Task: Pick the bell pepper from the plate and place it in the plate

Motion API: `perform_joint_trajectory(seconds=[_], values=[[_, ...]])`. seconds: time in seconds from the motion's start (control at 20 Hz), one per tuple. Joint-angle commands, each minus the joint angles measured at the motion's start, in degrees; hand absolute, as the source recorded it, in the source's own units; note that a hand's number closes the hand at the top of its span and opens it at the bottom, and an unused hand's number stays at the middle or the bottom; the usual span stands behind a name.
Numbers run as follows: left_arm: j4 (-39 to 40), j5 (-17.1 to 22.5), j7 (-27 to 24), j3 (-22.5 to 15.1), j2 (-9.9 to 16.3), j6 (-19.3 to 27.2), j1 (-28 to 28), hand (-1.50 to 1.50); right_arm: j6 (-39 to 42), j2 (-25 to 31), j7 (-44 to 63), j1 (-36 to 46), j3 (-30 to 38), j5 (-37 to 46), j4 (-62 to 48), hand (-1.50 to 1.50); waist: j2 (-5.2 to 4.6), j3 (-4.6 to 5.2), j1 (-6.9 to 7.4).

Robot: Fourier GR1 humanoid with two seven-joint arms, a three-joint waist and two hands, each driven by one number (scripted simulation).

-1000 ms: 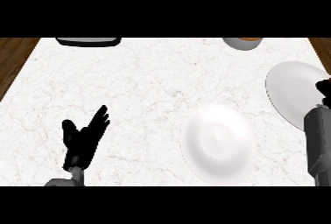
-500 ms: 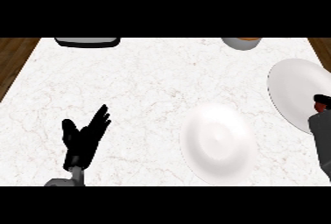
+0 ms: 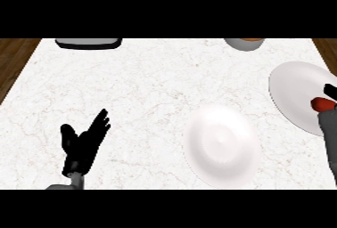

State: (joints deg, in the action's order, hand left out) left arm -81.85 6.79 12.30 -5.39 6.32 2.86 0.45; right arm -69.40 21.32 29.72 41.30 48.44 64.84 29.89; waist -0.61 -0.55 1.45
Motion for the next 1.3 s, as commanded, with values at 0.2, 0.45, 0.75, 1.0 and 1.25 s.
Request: perform_joint_trajectory(seconds=[0.2,0.45,0.75,1.0,1.25], values=[[-0.2,0.9,1.5,2.3,0.8,0.6,-0.6,0.0,-2.2,-6.2,-14.7,-8.3,-4.4,-24.7,17.5,-1.5,0.67,0.23,-1.77],[-0.6,0.0,1.0,1.4,-0.3,1.2,0.2,0.0,6.7,-12.2,-21.9,-18.5,-11.0,-38.7,33.7,-1.5,1.05,0.36,-2.64],[0.1,-0.7,1.5,1.2,0.0,0.7,-0.2,0.0,10.2,-21.0,-32.4,-30.7,-16.3,-47.9,45.4,-1.5,0.82,0.5,-2.12],[-4.6,-0.9,2.5,0.4,-1.2,1.4,2.7,0.0,6.5,-21.2,-27.7,-38.2,-26.1,-46.2,47.2,-1.5,0.77,0.56,-1.42],[-2.8,-2.1,1.0,0.4,-1.4,-0.1,3.1,0.0,4.0,-21.3,-22.2,-43.3,-32.1,-43.4,50.5,-1.5,0.67,0.57,-1.49]])
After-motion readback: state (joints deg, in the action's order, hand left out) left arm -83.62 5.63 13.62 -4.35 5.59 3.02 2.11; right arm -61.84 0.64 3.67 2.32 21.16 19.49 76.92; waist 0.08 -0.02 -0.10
